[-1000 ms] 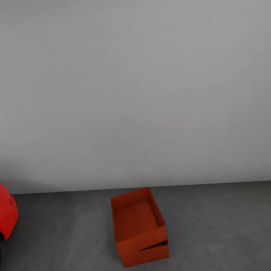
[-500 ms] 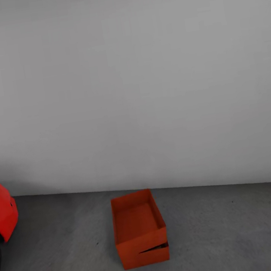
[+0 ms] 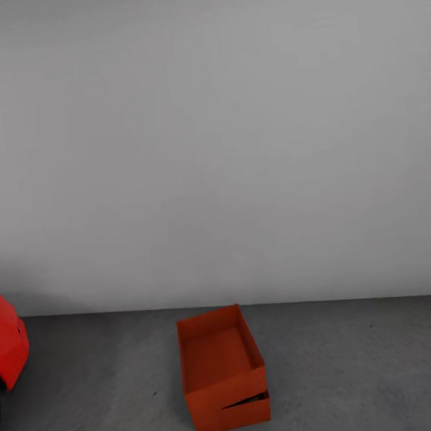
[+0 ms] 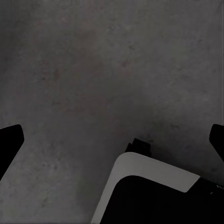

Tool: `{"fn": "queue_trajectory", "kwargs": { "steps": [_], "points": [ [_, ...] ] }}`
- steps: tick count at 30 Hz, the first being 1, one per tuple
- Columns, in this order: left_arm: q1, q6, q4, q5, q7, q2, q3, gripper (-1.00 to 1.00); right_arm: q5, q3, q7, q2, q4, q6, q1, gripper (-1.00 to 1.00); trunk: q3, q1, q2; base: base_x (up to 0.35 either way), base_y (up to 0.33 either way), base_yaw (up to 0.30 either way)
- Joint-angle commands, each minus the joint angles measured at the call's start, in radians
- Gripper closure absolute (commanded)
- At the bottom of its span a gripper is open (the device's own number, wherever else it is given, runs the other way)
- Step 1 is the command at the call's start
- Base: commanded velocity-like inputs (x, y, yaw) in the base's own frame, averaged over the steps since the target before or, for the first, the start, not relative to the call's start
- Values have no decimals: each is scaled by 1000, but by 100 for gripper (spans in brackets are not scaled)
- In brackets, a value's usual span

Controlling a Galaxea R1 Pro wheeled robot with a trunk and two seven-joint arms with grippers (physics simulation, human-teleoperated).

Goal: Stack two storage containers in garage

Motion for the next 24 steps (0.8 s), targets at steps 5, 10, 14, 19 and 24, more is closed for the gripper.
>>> {"fn": "queue_trajectory", "kwargs": {
  "steps": [5,10,14,19,24],
  "points": [
    [-1,-2,0,9,2,0,-8,-100,-26,6,9,0,4,-1,-1,-100,7,0,-1,0,0,0],
    [-1,-2,0,9,2,0,-8,-100,-96,6,14,0,4,8,-1,-100,15,0,-1,0,0,0],
    [-1,-2,0,9,2,0,-8,-100,-122,6,15,0,4,10,-1,-100,21,0,-1,0,0,0],
    [-1,-2,0,9,2,0,-8,-100,-130,7,14,0,4,9,-1,-100,29,0,-1,0,0,0],
    [-1,-2,0,9,2,0,-8,-100,-130,7,13,0,3,7,-1,-100,37,0,-1,0,0,0]
  ]
}}
